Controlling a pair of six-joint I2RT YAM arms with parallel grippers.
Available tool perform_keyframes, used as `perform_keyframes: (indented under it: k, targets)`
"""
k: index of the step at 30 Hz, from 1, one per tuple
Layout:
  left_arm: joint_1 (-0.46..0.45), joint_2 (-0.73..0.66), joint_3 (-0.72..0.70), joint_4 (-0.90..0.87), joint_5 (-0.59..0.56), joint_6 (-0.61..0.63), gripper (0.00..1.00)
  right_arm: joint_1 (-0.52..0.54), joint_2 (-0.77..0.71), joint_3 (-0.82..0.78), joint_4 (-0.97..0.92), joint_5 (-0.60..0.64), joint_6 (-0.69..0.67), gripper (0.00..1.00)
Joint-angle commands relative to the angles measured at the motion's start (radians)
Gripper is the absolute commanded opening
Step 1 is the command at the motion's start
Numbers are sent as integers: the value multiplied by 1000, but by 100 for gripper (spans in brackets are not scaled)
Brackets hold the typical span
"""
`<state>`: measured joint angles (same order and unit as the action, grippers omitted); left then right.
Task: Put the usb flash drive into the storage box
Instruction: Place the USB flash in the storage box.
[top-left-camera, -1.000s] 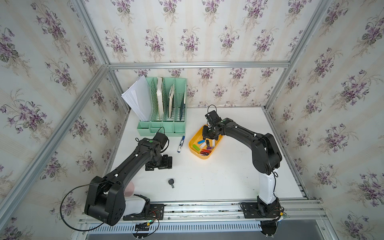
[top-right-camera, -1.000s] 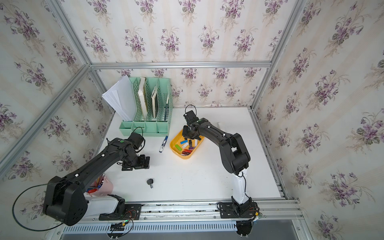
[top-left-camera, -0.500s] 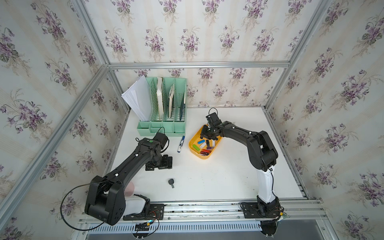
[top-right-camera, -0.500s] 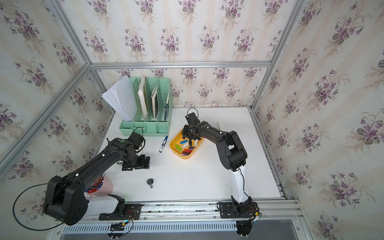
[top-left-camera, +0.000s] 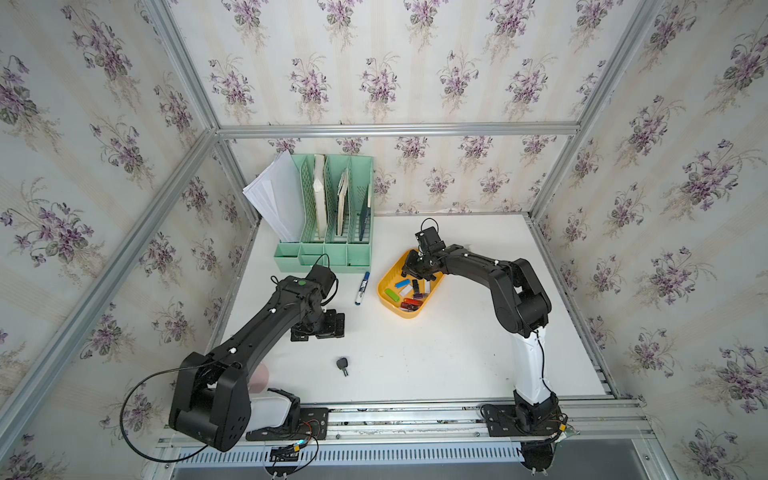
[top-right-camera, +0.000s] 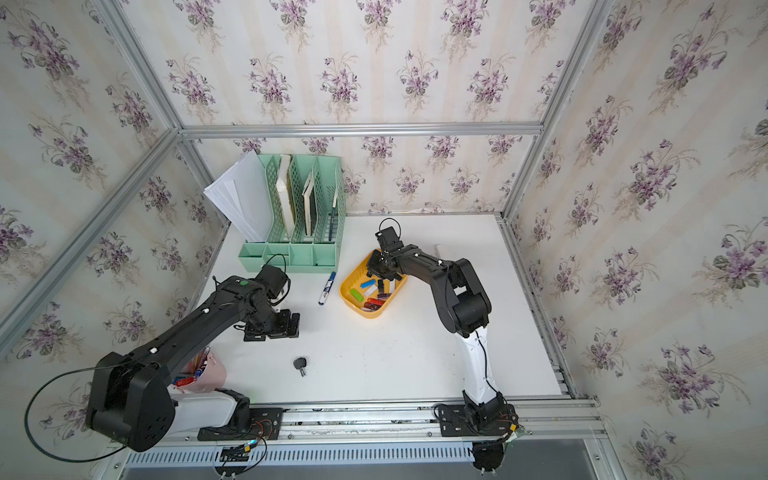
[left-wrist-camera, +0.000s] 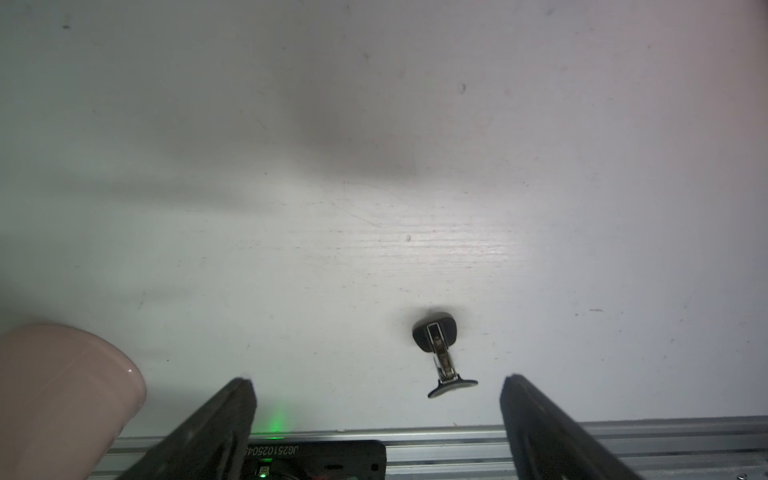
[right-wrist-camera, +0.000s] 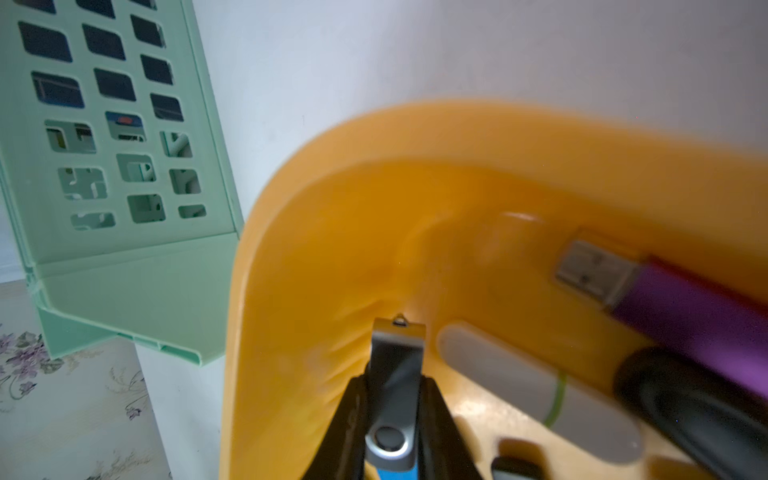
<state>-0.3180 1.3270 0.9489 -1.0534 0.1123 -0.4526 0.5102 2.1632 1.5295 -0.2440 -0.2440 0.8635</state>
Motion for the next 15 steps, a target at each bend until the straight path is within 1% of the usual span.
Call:
perform_keyframes:
  k: [1,12,14,15]
  targets:
    - [1,-5,-2,-2,6,6,97,1,4,8,9,-5,-1,15]
    - [1,-5,-4,1,4,5,97,1,31,16,2,-37,-15,16]
    - [0,-5,-4,0,5,4,97,1,38,25,-9,-43,-20,21]
    - [1,-4,-4,-1,5,5,97,0,40,27,-11,-42,-24,26]
